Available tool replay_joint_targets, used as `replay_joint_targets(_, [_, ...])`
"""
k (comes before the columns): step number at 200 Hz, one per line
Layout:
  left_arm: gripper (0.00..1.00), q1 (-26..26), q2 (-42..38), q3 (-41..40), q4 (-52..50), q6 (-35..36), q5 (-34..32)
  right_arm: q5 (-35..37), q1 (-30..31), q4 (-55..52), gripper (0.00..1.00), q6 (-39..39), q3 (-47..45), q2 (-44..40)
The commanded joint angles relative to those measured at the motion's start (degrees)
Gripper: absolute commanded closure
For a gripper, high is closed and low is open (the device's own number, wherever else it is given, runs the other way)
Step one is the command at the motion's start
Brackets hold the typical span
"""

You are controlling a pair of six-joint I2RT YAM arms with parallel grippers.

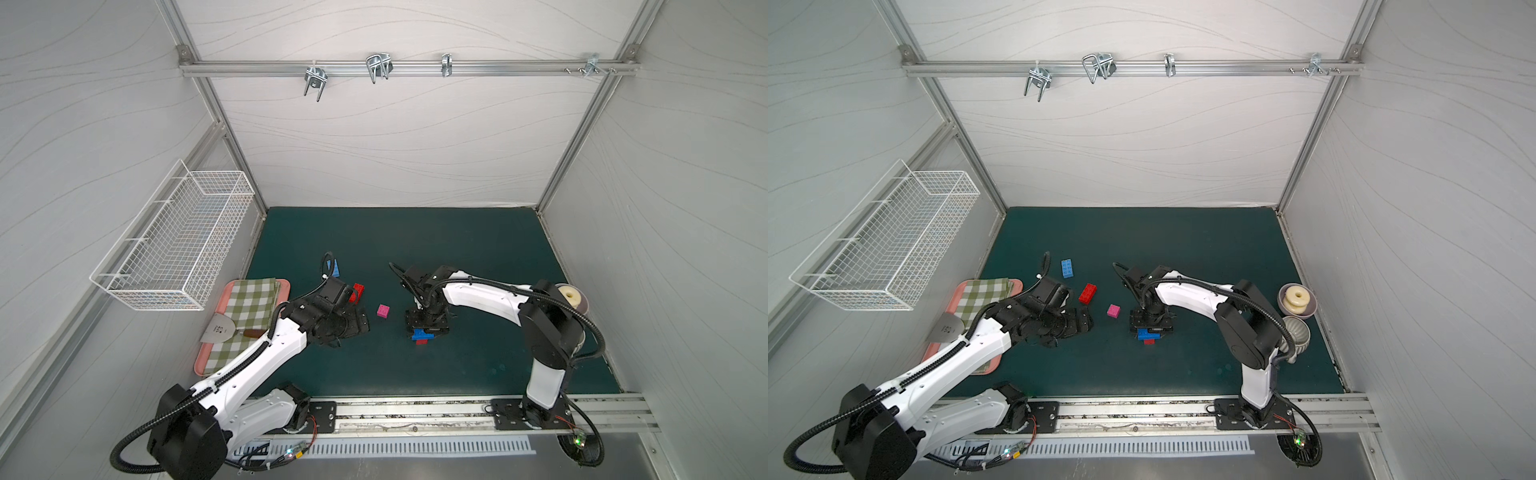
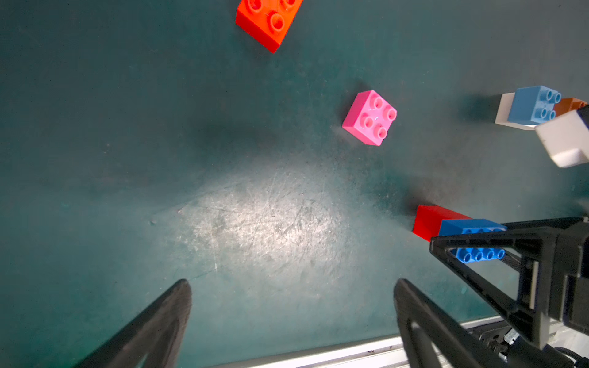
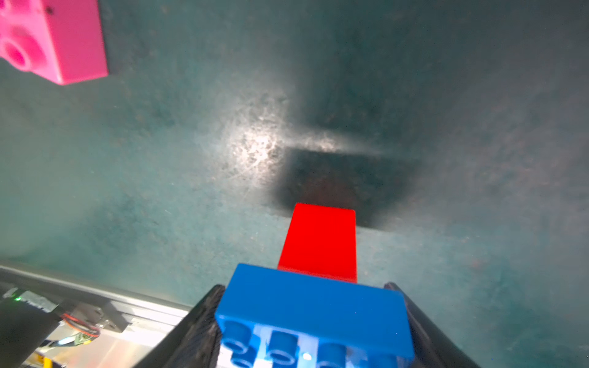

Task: Assemble a carrot with lego
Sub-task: Assemble the lego brick with the lego brick.

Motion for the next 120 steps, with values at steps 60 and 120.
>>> replay_joint_targets(60, [0.01,0.2,1.2,2.2,-0.5,-0.3,-1.9,-0.4,0.1,-0.9,0.14,1.5,-0.2,-5.1])
replay_joint_targets(120, [0.01,3.3,12.2,10.6,-0.8,-1.9,-4.1,0.1,-0.9,-3.6,0.01,0.9,-0.3,-12.3])
